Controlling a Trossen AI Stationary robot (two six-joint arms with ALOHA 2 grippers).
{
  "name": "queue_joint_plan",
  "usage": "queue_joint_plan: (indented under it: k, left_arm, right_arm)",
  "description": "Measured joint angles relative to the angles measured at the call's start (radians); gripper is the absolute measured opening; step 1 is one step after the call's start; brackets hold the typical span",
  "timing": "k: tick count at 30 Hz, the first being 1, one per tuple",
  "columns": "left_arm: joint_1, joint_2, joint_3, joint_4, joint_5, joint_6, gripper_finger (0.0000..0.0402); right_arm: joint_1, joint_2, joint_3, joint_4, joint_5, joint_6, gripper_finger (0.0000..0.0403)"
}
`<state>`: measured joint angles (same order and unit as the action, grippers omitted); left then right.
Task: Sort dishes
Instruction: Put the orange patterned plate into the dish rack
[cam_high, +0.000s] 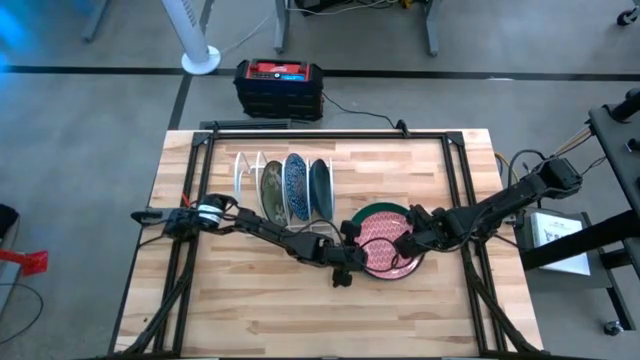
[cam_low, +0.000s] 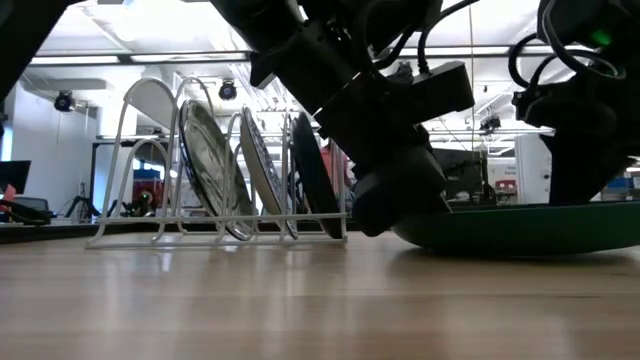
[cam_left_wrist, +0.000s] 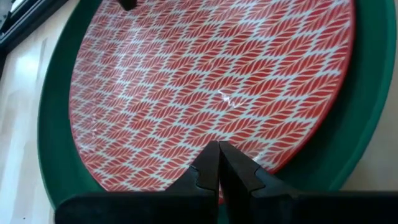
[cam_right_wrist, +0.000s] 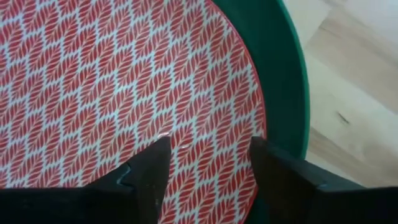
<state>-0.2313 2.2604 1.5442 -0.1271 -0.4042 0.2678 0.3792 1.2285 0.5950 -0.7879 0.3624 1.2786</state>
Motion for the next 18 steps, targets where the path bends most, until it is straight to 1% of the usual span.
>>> queue_joint_plan:
  k: [5,13,18]
  left_arm:
    - [0.003,0.0,-0.004,-0.003,0.011,-0.007,0.0]
    - [0.01,0.0,-0.005,0.0,0.028,-0.016,0.0]
    - [0.018,0.0,-0.007,0.0,0.045,-0.02,0.0]
  right_arm:
    - [0.0,0.0,-0.013,0.006,-0.011,0.02,0.0224]
    - [0.0,0.004,-0.026,0.01,-0.038,0.026,0.0221]
    - [0.0,0.004,-0.026,0.009,-0.048,0.027,0.0232]
